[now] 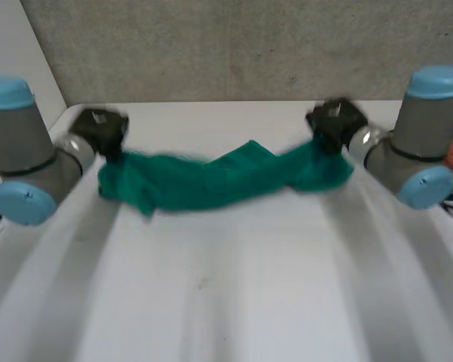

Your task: Fold the laundry.

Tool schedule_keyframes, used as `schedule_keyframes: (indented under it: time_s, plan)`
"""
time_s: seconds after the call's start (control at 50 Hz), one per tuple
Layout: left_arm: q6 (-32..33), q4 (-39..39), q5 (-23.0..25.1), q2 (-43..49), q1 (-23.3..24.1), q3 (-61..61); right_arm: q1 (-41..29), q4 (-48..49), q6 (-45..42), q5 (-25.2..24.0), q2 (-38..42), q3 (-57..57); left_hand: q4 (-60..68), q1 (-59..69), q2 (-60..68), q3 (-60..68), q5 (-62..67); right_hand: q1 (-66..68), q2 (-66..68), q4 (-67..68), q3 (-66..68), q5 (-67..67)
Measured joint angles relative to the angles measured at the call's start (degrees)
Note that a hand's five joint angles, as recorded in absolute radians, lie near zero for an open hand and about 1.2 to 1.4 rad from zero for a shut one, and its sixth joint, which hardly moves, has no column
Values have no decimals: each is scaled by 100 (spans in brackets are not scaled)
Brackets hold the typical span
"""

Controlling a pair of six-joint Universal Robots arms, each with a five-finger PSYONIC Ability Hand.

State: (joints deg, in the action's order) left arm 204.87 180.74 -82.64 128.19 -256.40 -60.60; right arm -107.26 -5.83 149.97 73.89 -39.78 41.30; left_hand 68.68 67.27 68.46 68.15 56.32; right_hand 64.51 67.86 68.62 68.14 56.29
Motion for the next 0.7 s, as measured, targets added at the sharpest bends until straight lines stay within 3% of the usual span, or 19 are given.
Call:
schedule_keyframes:
  time_s: [0.1, 0.14, 0.2, 0.32, 0.4, 0.48, 0.7]
  plan:
    - [-359, 1599, -408, -277, -73, 587, -154, 1943, 286, 636, -326, -371, 2, 0, 0, 0, 0, 0, 0, 4, 0, -1]
    - [-465, 1959, -505, -352, -96, 677, -183, 2484, 404, 708, -464, -296, 2, 0, 0, 0, 0, 0, 0, 5, 0, 0]
    - [-821, 2855, -796, -609, -168, 772, -249, 4168, 871, 723, -944, 249, 2, 0, 1, 0, 0, 0, 0, 6, 0, 1]
    - [-1199, 3035, -879, -1003, -223, 204, -321, 5136, 1352, 401, -1372, 1224, 3, 0, 5, 0, 55, 0, 0, 6, 13, 82]
    - [-1260, 2771, -755, -1263, -204, -678, -320, 4667, 1331, 284, -1372, 1630, 3, 0, 6, 5, 55, 0, 0, 6, 20, 82]
    - [-1123, 2505, -652, -1469, -146, -1902, -256, 3612, 1036, 280, -1224, 1995, 4, 0, 7, 6, 55, 0, 0, 7, 20, 82]
    - [-1, 2026, -723, -1454, 51, -4390, -63, 981, -241, 401, -980, 3135, 5, 0, 11, 26, 55, 0, 11, 10, 52, 82]
